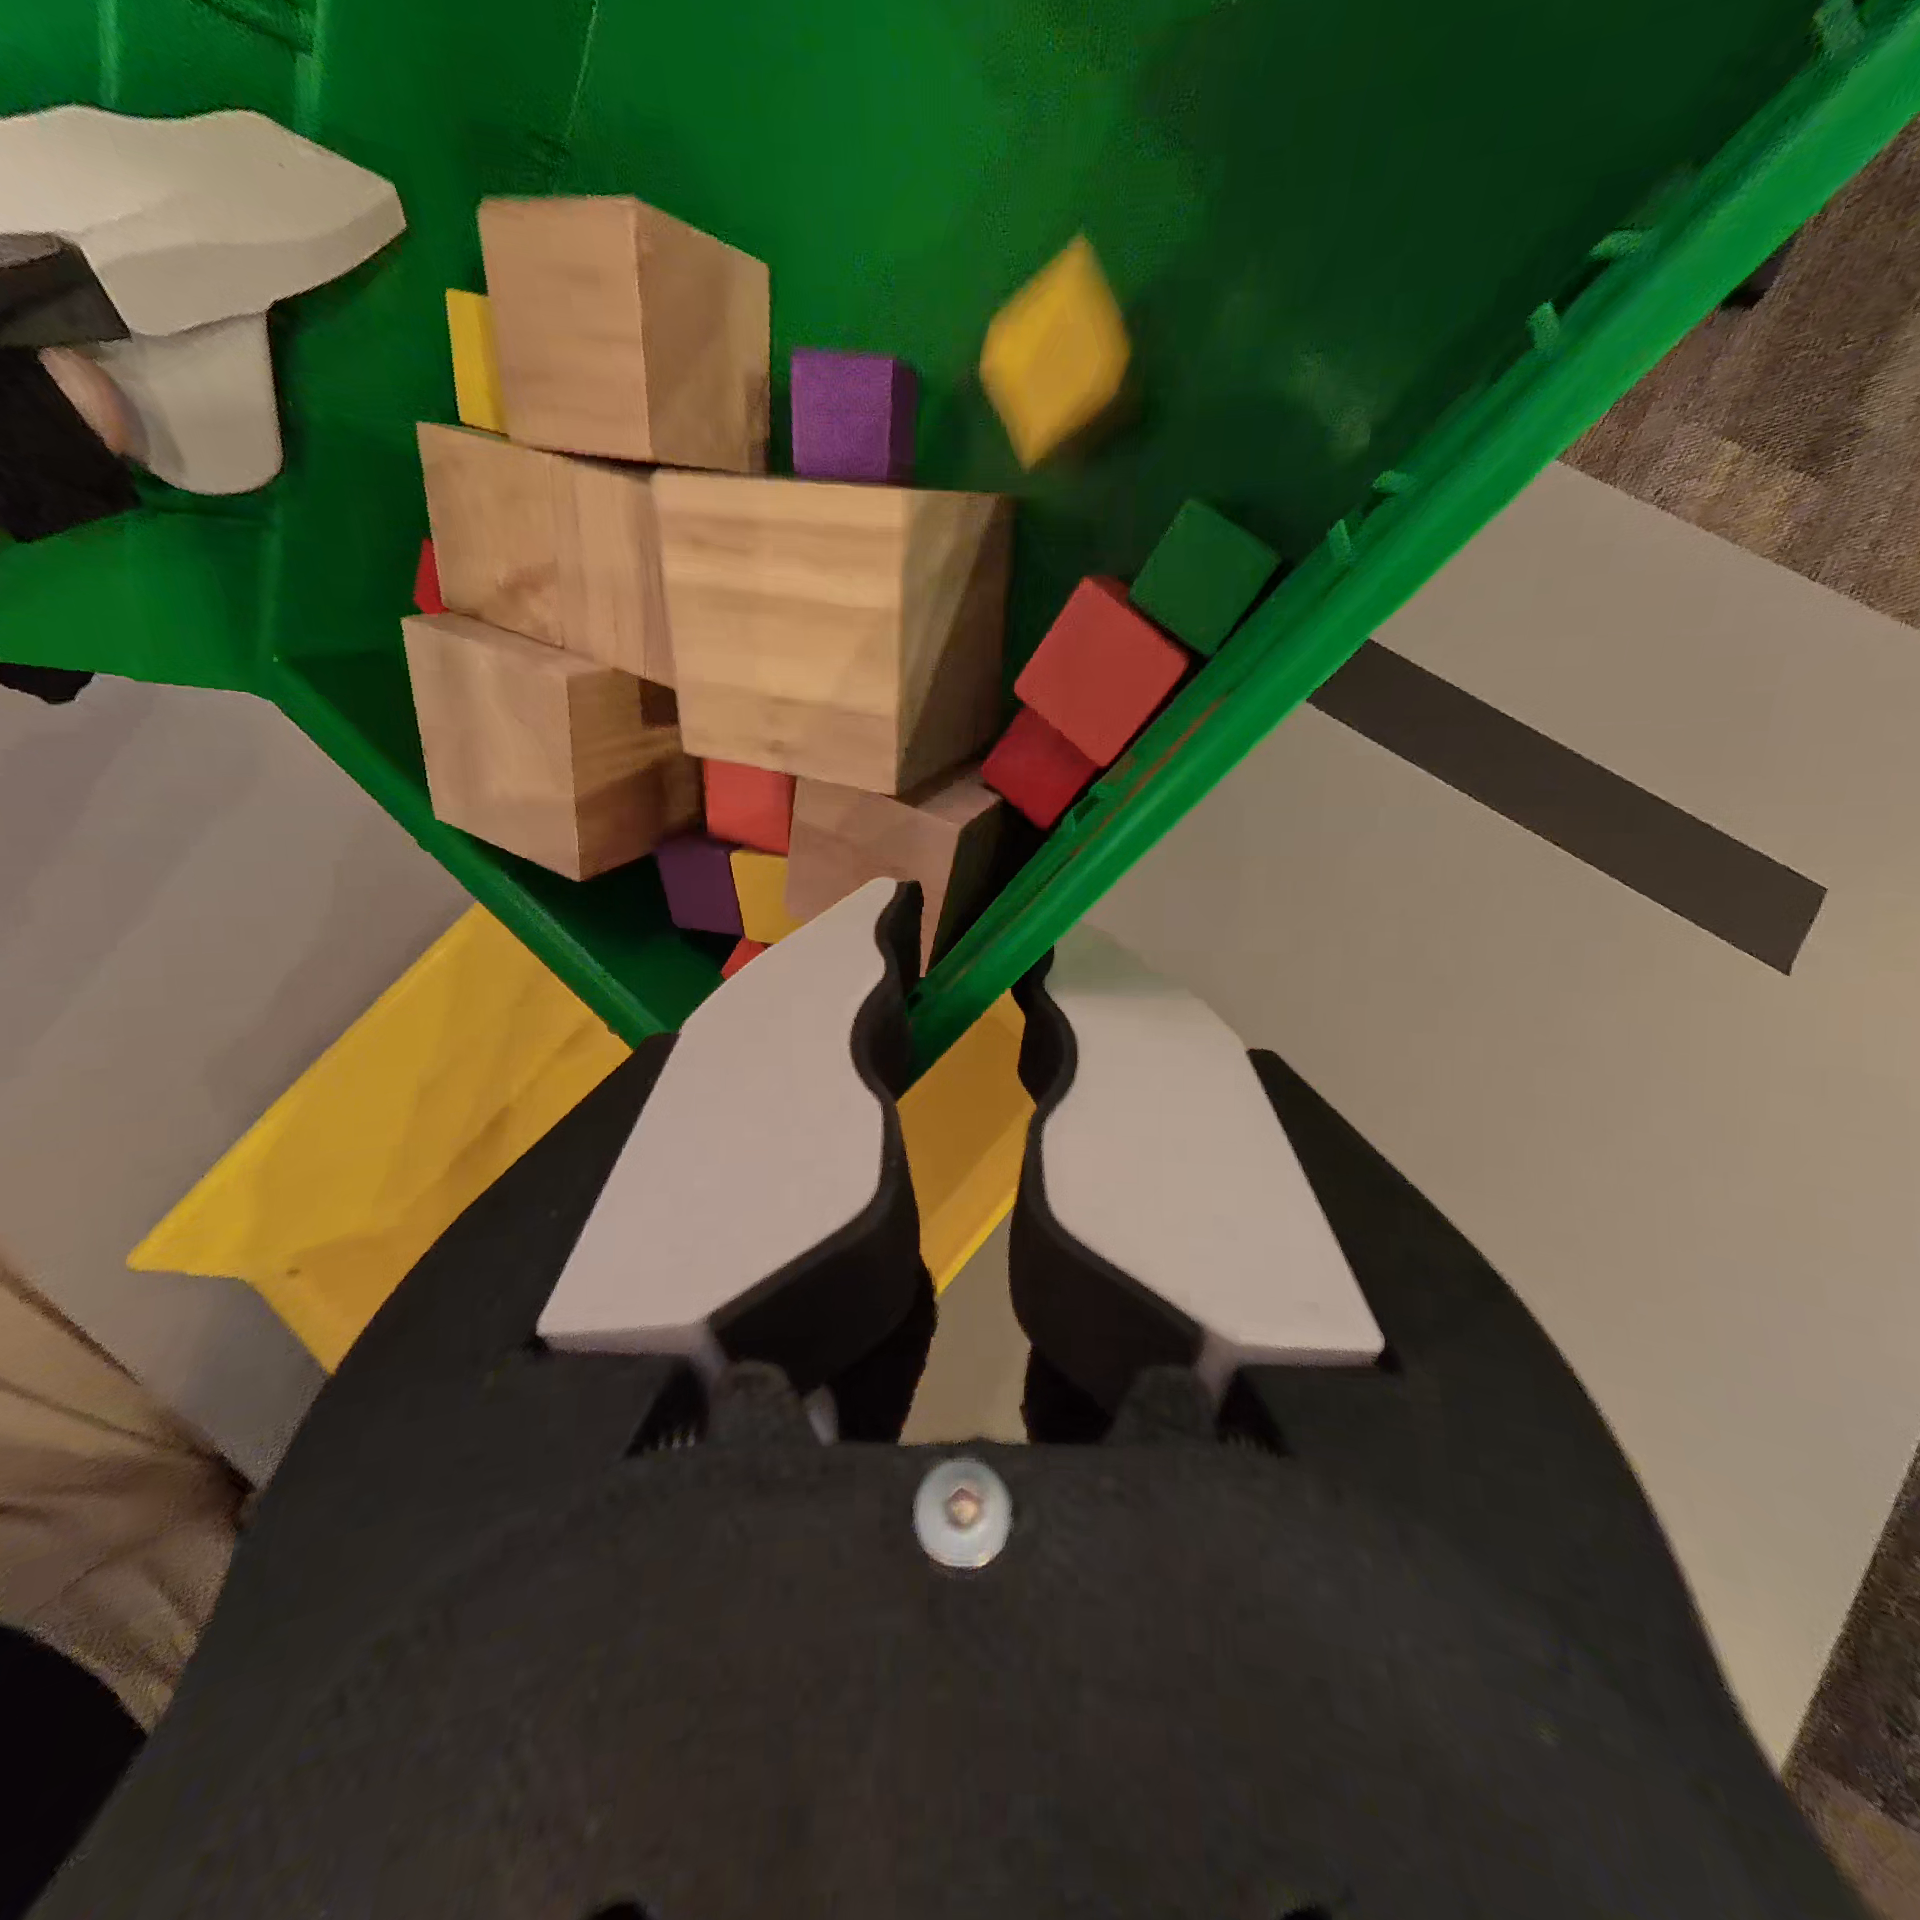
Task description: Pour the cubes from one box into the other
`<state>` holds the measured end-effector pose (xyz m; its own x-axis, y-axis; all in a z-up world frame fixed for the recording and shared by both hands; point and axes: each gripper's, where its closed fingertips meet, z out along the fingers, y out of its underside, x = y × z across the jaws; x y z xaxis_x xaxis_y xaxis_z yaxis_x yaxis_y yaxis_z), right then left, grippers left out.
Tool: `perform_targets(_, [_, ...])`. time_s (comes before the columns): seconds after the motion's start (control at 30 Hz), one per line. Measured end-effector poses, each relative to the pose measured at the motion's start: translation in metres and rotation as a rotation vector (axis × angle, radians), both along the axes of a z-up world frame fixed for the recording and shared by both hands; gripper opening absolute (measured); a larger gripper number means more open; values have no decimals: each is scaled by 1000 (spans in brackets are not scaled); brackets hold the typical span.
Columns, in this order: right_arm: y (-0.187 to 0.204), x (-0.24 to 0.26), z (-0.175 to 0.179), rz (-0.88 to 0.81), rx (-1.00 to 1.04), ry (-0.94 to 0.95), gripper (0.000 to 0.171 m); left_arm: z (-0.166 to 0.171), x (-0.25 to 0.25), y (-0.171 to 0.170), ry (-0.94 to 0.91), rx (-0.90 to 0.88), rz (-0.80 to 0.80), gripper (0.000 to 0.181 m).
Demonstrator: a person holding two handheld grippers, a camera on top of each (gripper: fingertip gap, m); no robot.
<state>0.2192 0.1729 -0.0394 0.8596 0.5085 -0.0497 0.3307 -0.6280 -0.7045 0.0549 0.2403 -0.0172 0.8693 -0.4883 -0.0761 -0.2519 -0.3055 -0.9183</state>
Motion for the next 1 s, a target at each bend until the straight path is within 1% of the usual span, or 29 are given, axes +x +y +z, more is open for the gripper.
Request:
perform_targets(0.1, [6, 8, -9, -28, 53, 38, 10, 0, 9, 3, -16, 56, -17, 12])
perform_targets(0.17, [10, 12, -13, -47, 102, 49, 9, 3, 14, 3, 9, 134, -13, 13])
perform_targets(0.37, [18, 18, -10, -84, 284, 93, 8, 18, 20, 0, -13, 326, -11, 14])
perform_targets(0.6, [19, 24, -12, -90, 404, 175, 7, 26, 26, -11, 1, 520, -21, 14])
perform_targets(0.73, [20, 24, -16, -86, 443, 223, 7, 26, 27, -16, 4, 584, -25, 14])
perform_targets(0.83, [20, 24, -12, -87, 494, 252, 7, 28, 26, -19, -10, 620, -24, 15])
perform_targets(1.0, [20, 23, -7, -76, 558, 294, 7, 39, 27, -29, 2, 726, -19, 15])
